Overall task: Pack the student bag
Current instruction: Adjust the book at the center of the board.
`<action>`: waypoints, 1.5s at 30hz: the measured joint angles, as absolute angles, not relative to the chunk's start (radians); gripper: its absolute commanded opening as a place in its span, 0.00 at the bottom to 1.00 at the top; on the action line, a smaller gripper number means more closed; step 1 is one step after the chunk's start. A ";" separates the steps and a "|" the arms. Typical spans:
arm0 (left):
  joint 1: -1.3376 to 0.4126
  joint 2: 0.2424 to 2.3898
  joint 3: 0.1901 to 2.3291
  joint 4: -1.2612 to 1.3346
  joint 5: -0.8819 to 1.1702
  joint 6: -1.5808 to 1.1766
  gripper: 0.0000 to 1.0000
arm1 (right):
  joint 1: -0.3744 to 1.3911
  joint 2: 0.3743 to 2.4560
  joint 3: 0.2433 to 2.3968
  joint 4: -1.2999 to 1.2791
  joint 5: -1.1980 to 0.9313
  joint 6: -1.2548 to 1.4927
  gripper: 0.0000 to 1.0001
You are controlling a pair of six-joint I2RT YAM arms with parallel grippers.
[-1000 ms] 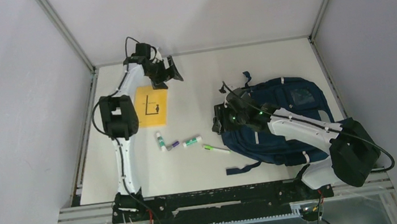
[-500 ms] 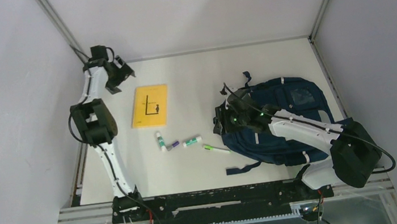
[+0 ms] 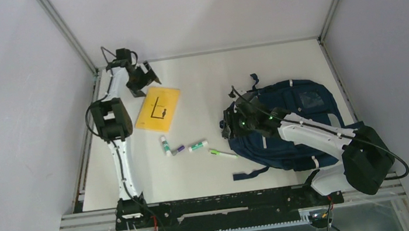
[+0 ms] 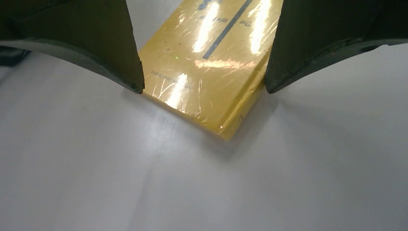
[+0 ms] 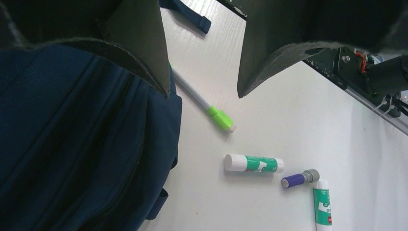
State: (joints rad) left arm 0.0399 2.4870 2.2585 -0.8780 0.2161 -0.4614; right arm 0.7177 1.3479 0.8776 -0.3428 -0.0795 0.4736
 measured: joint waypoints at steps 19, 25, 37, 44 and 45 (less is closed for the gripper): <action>-0.230 2.491 2.278 -0.896 0.439 -0.354 1.00 | 0.682 1.335 0.878 -0.335 -0.113 0.477 0.62; -0.202 2.301 2.136 -0.831 0.411 -0.377 1.00 | 0.667 1.408 0.913 -0.306 -0.149 0.499 0.62; 0.107 1.824 1.573 -0.693 0.348 -0.385 1.00 | 0.694 1.811 1.378 -0.303 -0.088 0.645 0.62; 0.125 1.903 1.496 -0.740 0.307 -0.336 1.00 | 0.688 2.066 1.604 -0.336 -0.025 0.744 0.62; 0.125 1.909 1.495 -0.739 0.311 -0.331 1.00 | 0.686 2.094 1.628 -0.342 -0.019 0.754 0.62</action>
State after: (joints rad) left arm 0.1253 1.9095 1.4948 -0.7391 0.3111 -0.3309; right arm 0.6865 2.0941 1.6283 -0.3424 -0.0185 0.7540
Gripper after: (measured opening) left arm 0.997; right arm 0.619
